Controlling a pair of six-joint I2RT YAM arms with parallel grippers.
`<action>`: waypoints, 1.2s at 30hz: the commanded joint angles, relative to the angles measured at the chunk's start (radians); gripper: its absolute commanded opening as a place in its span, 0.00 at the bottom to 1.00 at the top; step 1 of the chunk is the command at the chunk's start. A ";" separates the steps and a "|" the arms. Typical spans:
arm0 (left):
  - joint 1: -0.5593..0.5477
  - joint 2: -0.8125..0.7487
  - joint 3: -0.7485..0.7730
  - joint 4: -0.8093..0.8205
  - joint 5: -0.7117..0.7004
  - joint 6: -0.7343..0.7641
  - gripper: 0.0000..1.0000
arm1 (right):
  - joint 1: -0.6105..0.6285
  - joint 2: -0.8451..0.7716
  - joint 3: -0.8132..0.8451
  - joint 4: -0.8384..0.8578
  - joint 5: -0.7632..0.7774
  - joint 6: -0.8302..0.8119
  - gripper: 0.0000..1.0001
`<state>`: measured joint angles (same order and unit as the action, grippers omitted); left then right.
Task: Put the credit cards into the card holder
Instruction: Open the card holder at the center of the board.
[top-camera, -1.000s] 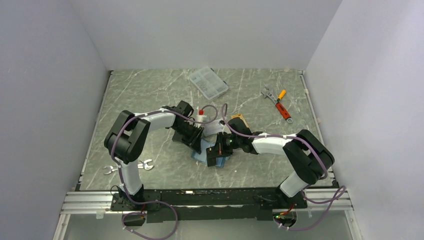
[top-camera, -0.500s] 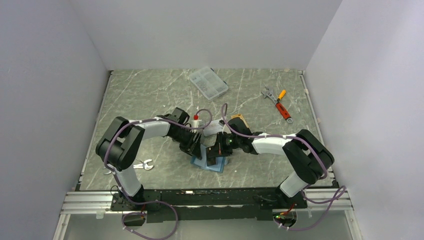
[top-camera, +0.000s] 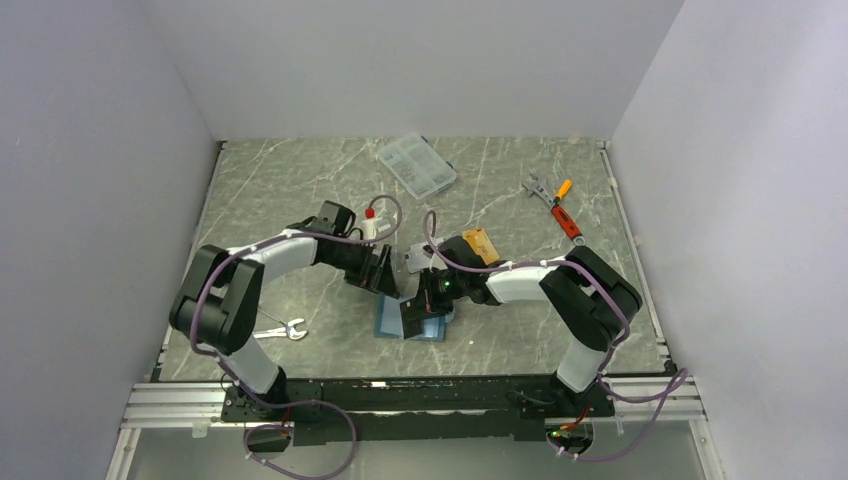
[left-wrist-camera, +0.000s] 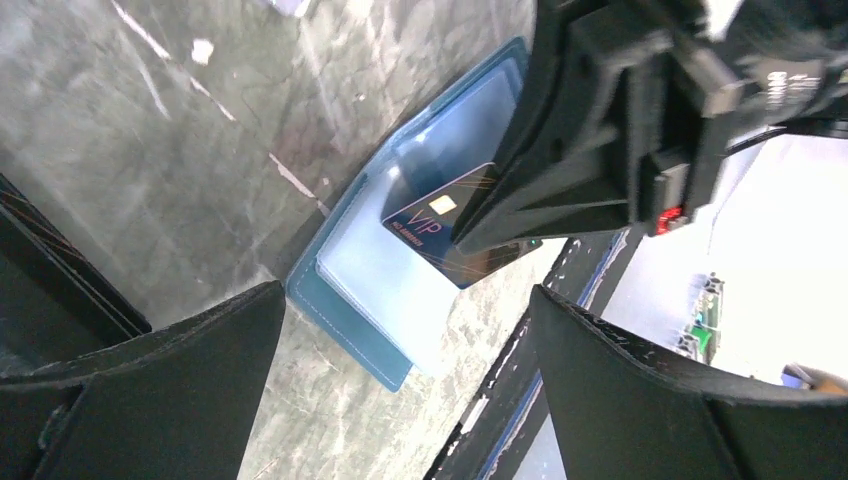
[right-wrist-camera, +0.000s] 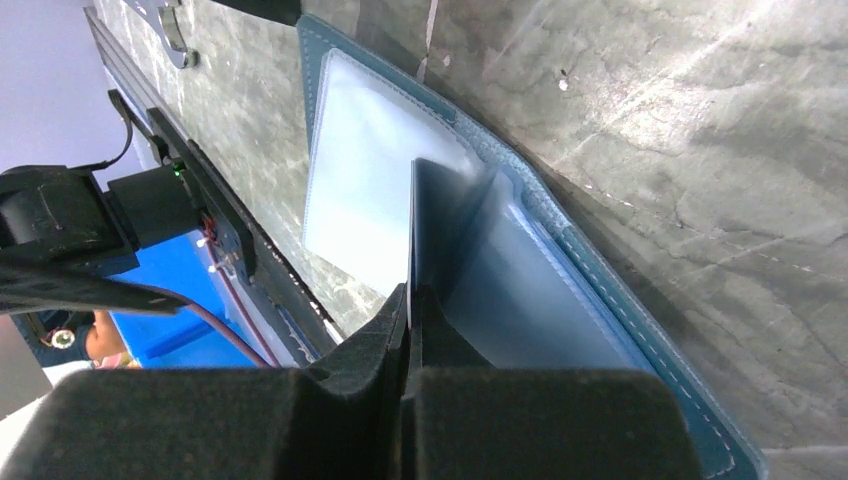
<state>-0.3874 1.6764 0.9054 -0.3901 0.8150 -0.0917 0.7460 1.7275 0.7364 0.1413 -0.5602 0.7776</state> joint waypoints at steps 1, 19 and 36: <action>-0.002 -0.121 0.053 0.004 -0.020 0.037 0.99 | 0.002 0.005 0.002 0.010 0.012 -0.031 0.00; -0.171 -0.292 0.632 -0.375 -0.749 0.638 0.99 | 0.002 -0.027 0.000 -0.091 0.047 -0.066 0.00; -0.416 -0.753 -0.112 -0.114 -0.531 1.169 0.94 | 0.013 -0.062 0.087 -0.191 0.057 -0.082 0.00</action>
<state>-0.7761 0.8257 0.9340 -0.6052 0.3130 0.9596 0.7582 1.7088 0.7906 -0.0113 -0.5327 0.7136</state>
